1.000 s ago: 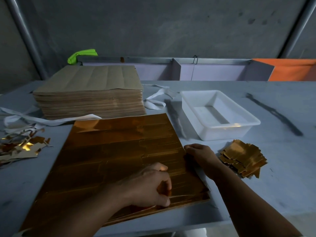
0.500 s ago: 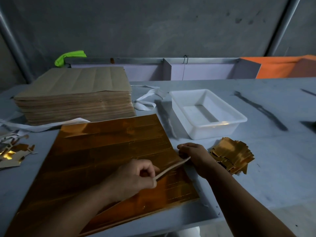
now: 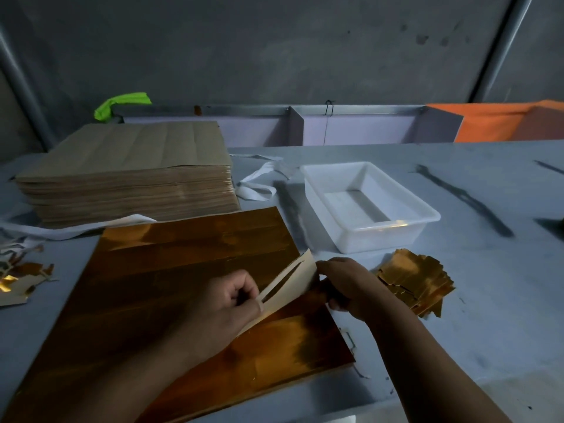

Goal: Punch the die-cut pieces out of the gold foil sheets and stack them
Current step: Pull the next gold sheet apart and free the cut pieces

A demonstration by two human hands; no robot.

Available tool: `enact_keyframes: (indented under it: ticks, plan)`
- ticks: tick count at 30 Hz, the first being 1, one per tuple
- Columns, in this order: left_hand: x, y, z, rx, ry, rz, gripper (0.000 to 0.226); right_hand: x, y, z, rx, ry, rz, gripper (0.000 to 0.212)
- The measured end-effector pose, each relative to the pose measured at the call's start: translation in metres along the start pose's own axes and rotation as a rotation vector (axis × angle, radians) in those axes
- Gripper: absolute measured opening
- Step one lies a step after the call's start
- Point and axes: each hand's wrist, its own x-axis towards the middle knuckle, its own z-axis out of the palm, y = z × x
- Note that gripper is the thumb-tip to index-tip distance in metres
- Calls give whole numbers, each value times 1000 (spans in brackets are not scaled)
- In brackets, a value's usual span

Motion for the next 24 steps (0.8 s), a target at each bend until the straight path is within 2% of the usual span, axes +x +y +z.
enact_keyframes:
  ticks: [3,6,8,11,12,13,17,19,21,24]
  plan:
    - [-7,2,0,158,25,104,14,-1,-2,0,60,-40,0,9]
    - [-14,5,5,505,38,255,28,-1,-2,4,91,-42,-48,13]
    - [-18,7,11,621,55,344,32,-2,-2,5,121,-44,-90,12]
    - [-21,11,18,640,89,432,8,-4,-2,8,144,-17,-87,9]
    - [-22,13,18,651,102,445,5,-5,-2,9,172,31,-56,11]
    - [-22,13,18,656,123,445,12,-4,0,10,236,102,-39,14]
    - [-23,14,17,622,193,455,21,-1,5,2,596,448,-88,11]
    - [-24,13,14,625,223,456,21,-2,5,-1,669,492,-97,17]
    - [-24,11,13,621,259,460,21,-4,4,2,584,388,-49,14]
    - [-23,11,14,603,308,475,25,-5,1,15,337,77,62,45]
